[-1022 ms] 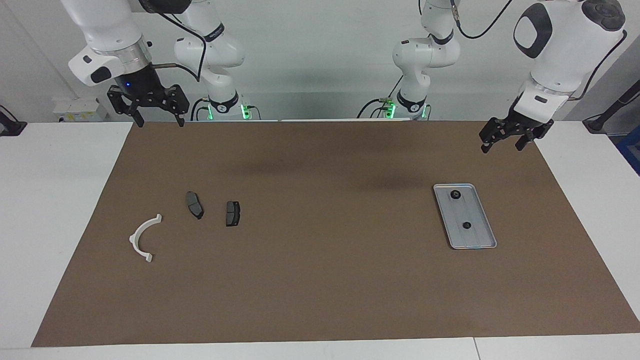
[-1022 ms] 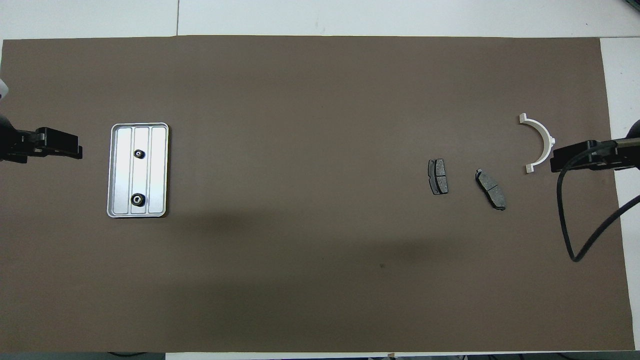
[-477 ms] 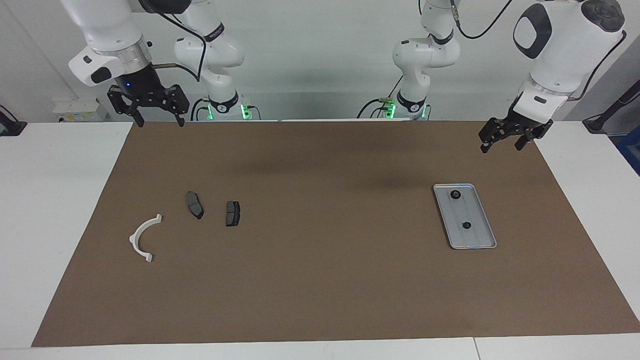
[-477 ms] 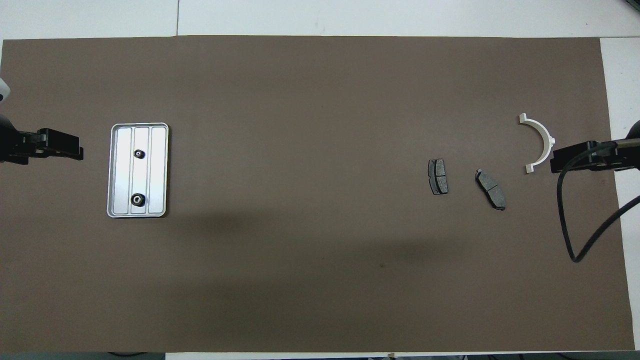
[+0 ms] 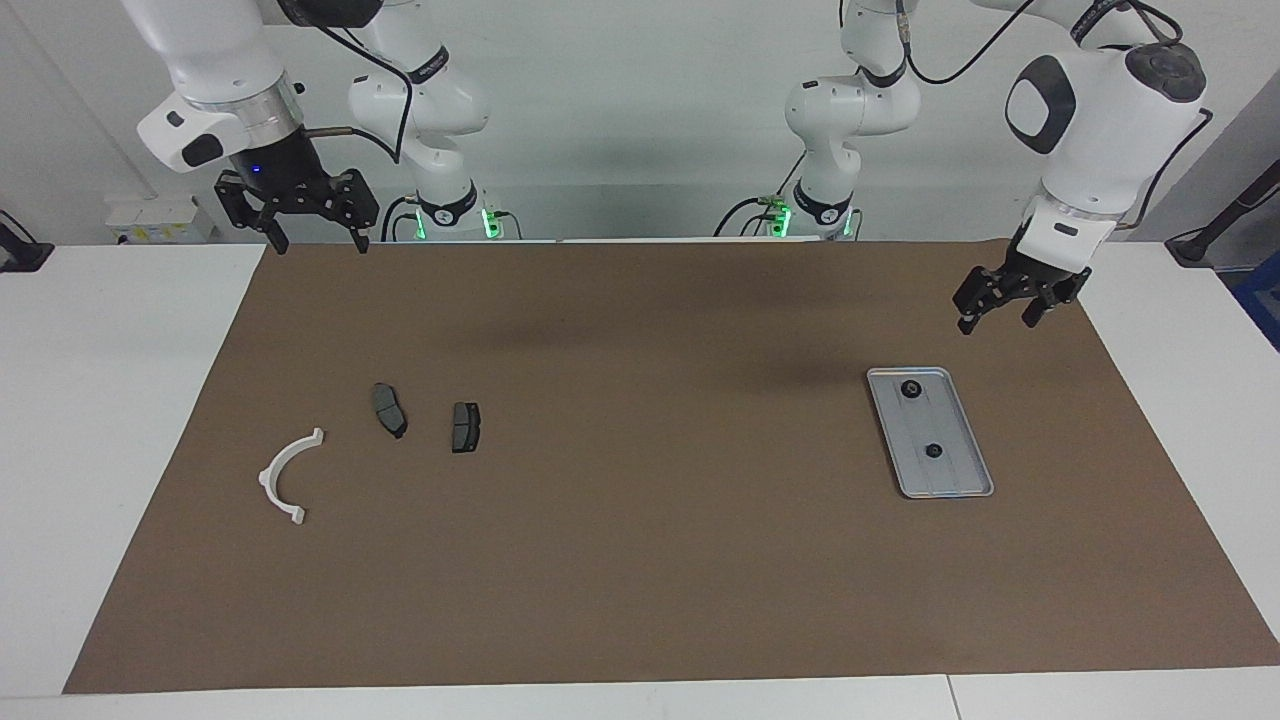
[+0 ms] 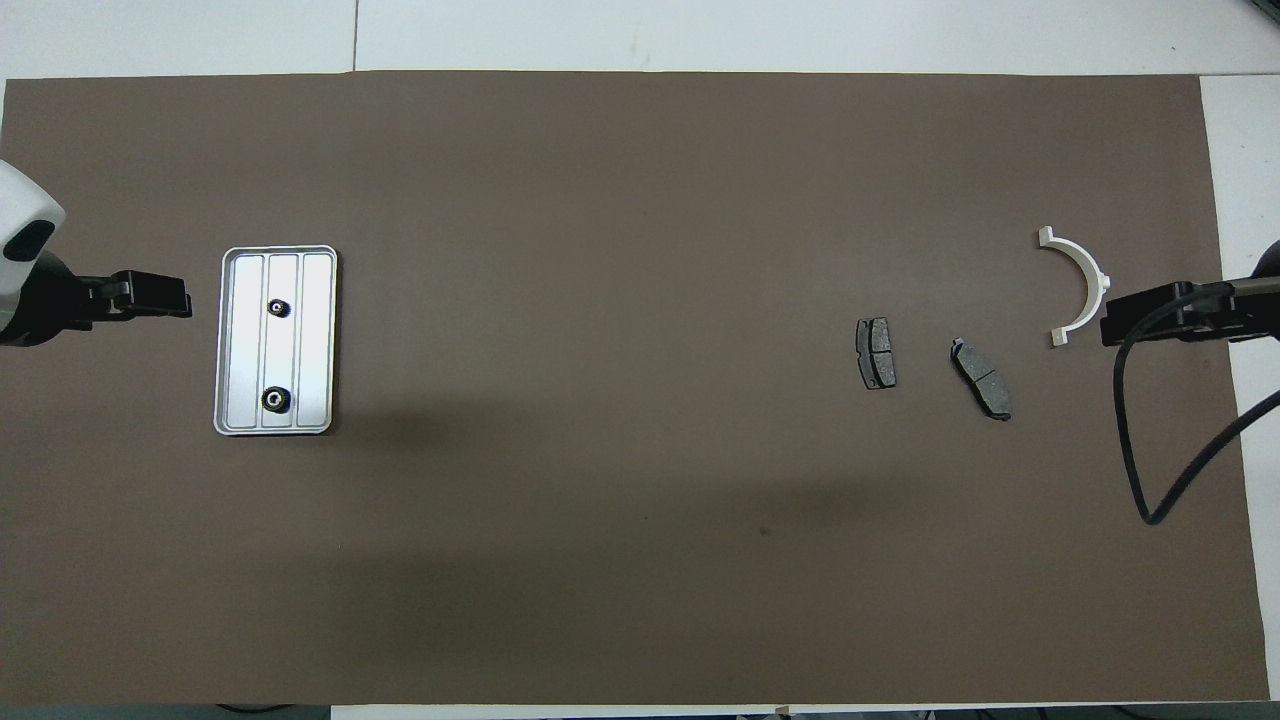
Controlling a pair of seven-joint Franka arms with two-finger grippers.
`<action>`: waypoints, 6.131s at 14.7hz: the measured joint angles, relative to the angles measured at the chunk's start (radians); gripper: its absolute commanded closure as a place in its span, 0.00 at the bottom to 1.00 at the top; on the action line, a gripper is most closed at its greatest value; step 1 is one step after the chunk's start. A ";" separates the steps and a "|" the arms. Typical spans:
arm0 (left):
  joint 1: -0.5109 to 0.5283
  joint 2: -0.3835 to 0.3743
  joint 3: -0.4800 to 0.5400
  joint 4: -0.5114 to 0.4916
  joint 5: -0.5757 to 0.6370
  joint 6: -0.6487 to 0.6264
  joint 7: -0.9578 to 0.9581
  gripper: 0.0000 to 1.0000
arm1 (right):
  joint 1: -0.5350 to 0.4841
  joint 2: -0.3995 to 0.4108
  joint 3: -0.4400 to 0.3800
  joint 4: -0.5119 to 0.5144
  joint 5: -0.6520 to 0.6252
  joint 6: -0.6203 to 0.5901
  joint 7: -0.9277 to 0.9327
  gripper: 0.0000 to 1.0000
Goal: Place bearing gear from tray to pile
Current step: 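Reach the left gripper into the tray and grasp a bearing gear, then carry the gear to mid-table with the left gripper while the right gripper approaches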
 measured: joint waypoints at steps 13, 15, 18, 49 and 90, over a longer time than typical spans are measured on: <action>0.015 0.072 -0.004 -0.309 0.000 0.287 -0.002 0.33 | 0.001 0.000 0.008 0.000 0.000 0.000 0.000 0.00; 0.014 0.105 -0.006 -0.311 0.000 0.307 -0.002 0.33 | 0.001 0.000 0.008 0.000 0.000 0.000 0.000 0.00; 0.013 0.158 -0.007 -0.312 0.000 0.337 -0.003 0.39 | 0.001 0.000 0.009 0.000 0.000 0.000 0.000 0.00; -0.005 0.174 -0.014 -0.219 -0.082 0.275 -0.061 0.86 | 0.071 -0.050 0.083 -0.148 0.034 0.107 0.326 0.00; -0.289 0.337 0.026 0.129 -0.003 0.060 -0.487 0.00 | 0.381 0.086 0.090 -0.305 0.034 0.489 1.019 0.00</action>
